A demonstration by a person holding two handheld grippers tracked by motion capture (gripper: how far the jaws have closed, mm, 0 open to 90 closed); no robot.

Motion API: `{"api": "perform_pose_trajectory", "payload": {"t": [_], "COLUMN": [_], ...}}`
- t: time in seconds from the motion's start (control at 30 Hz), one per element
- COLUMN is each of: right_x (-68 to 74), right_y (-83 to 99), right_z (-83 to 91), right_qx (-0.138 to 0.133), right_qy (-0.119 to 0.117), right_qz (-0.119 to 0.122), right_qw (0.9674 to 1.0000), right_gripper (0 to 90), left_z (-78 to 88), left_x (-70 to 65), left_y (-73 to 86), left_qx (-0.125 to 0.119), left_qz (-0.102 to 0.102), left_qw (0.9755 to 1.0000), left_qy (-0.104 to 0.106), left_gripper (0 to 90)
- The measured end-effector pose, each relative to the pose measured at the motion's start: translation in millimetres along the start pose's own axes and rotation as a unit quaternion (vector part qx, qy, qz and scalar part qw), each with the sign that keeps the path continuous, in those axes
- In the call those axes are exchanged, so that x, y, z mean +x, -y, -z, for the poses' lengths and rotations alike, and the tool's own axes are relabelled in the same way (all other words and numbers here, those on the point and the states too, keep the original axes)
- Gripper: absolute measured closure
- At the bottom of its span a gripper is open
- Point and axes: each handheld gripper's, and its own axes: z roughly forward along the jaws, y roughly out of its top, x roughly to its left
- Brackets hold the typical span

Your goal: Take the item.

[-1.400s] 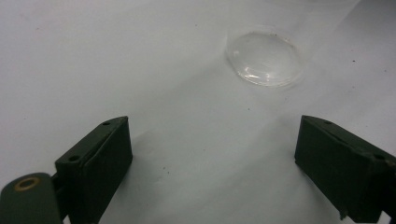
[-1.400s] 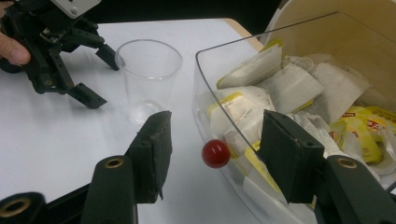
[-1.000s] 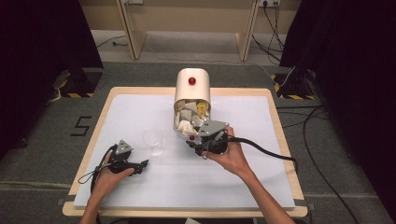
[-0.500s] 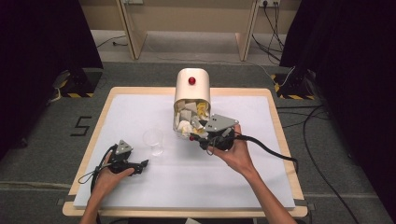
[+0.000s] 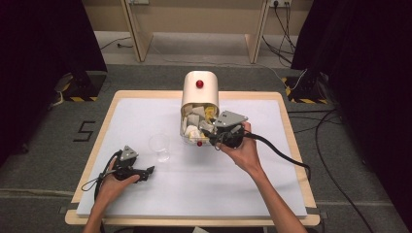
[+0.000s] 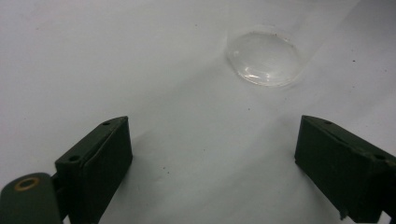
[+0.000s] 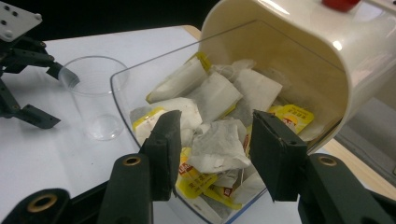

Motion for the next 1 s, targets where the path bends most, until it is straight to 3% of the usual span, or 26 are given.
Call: {"api": "perform_pose_trajectory", "payload": {"t": [0.23, 0.33, 0.47, 0.6, 0.87, 1.0], "right_x": [-5.3, -5.9, -4.9, -5.3, -9.6, -6.0], "right_y": [6.1, 7.8, 8.1, 6.3, -0.6, -14.4], "right_z": [-13.3, -17.9, -19.0, -14.9, -0.4, 12.8], "right_qx": [0.021, 0.021, 0.018, 0.0, -0.034, -0.067], "right_qy": [-0.006, -0.009, -0.012, -0.013, -0.003, -0.001], "right_qz": [-0.015, -0.015, -0.011, 0.0, 0.001, 0.012], "right_qw": [0.9996, 0.9996, 0.9997, 0.9999, 0.9994, 0.9977], "right_gripper": [59.5, 72.3, 82.1, 90.0, 90.0, 90.0], "left_z": [0.0, 0.0, 0.0, 0.0, 0.0, 0.0], "left_x": [0.1, 0.0, 0.0, 0.1, 0.1, 0.2], "left_y": [0.0, 0.0, 0.0, 0.0, 0.0, -0.1], "left_qx": [0.0, 0.0, 0.0, 0.0, 0.0, 0.001], "left_qz": [0.0, 0.0, 0.0, 0.0, 0.0, -0.001], "left_qw": [1.0, 1.0, 1.0, 1.0, 1.0, 1.0], "left_qy": [0.0, 0.0, 0.0, 0.001, 0.0, 0.0], "left_gripper": [9.9, 10.0, 10.0, 10.0, 9.9, 9.9]}}
